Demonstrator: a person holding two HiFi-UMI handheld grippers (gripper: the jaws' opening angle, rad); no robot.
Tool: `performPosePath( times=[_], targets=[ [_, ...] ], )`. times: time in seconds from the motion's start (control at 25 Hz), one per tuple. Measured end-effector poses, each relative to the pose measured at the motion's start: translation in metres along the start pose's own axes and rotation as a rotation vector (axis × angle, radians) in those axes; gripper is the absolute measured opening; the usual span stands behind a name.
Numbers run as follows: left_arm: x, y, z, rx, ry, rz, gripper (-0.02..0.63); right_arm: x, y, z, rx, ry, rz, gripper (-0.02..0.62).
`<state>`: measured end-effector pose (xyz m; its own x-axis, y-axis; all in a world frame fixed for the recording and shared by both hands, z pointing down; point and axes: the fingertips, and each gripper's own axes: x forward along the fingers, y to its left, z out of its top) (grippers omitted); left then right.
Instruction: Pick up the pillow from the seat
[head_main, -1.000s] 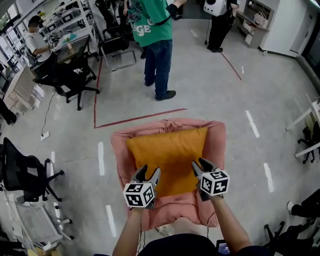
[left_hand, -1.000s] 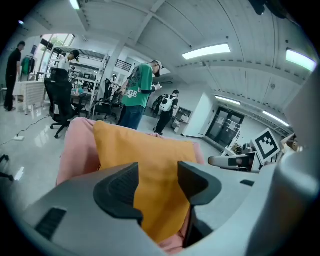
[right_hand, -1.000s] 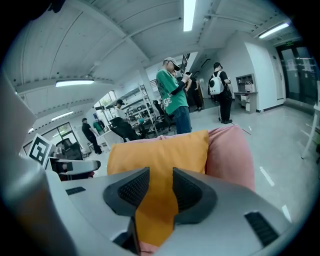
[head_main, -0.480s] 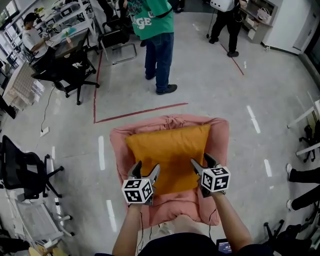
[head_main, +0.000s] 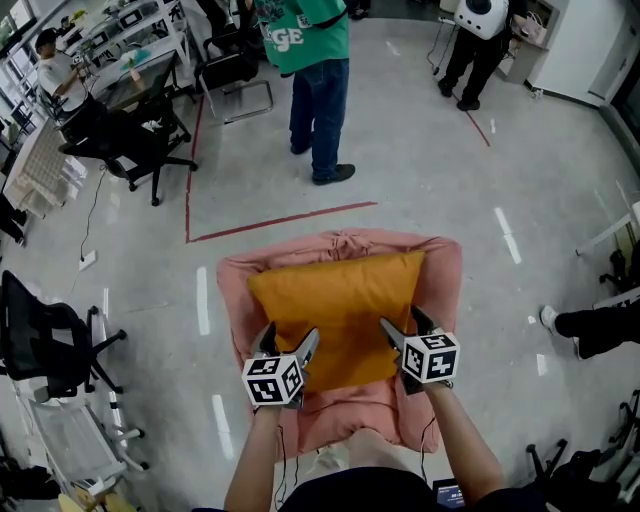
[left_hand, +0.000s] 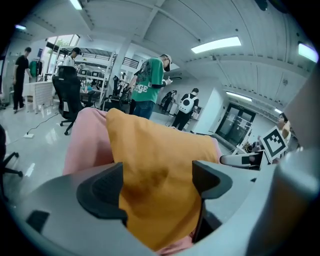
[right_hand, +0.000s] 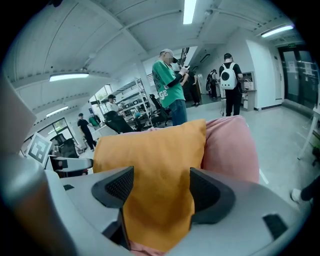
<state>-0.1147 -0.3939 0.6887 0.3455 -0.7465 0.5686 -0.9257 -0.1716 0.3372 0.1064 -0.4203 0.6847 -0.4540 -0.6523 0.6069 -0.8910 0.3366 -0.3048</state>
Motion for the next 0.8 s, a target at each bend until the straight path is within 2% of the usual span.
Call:
performPosePath(
  times=[0.8],
  targets=[
    [0.003,0.019,0.002,-0.001,-0.016,0.107,0.423,0.025,-0.022,-0.012,0.032,0.059,-0.028,0.331]
  ],
)
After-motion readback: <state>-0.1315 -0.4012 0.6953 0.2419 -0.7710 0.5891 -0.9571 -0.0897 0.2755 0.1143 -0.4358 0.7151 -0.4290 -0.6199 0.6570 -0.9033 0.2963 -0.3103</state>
